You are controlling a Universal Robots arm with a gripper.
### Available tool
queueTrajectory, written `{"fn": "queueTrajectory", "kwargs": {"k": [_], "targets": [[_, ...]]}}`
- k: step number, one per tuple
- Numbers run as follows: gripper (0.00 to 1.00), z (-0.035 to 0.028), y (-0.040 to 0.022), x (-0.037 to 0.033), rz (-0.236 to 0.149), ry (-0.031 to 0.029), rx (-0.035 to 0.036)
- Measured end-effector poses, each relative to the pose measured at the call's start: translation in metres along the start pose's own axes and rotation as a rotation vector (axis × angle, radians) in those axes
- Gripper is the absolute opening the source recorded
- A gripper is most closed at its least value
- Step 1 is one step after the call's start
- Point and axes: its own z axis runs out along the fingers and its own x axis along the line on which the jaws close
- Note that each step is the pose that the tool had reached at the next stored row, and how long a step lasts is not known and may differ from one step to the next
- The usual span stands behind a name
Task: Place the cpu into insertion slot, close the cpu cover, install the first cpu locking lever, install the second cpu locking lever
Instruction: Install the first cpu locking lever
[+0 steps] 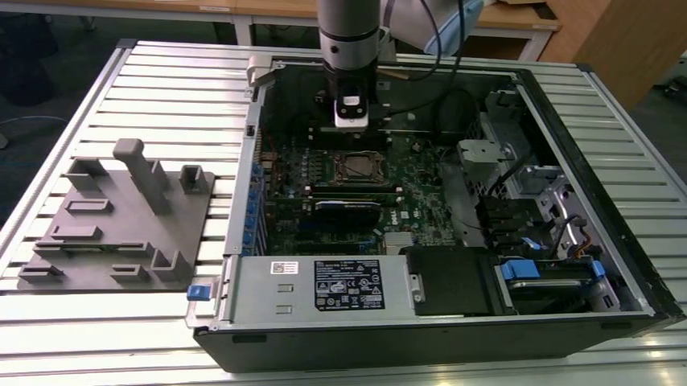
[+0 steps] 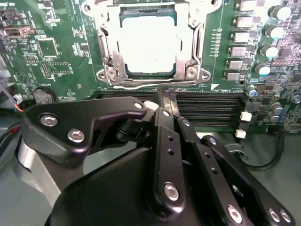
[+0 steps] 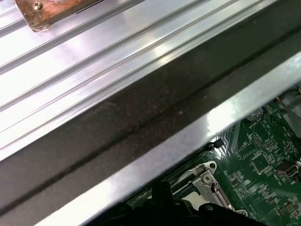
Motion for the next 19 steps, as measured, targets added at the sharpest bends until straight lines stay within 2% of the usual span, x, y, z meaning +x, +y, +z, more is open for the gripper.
{"fn": "queueTrajectory", "kwargs": {"k": [6,13,19], "targets": [[0.1,0.0004,0.0005,-0.0007,-0.061,0.0081,-0.0038],[0.1,-0.0001,0.0005,-0.0008,-0.064,0.0086,-0.004],[0.1,-0.0044,0.0011,-0.0011,-0.064,0.0085,-0.004]]}}
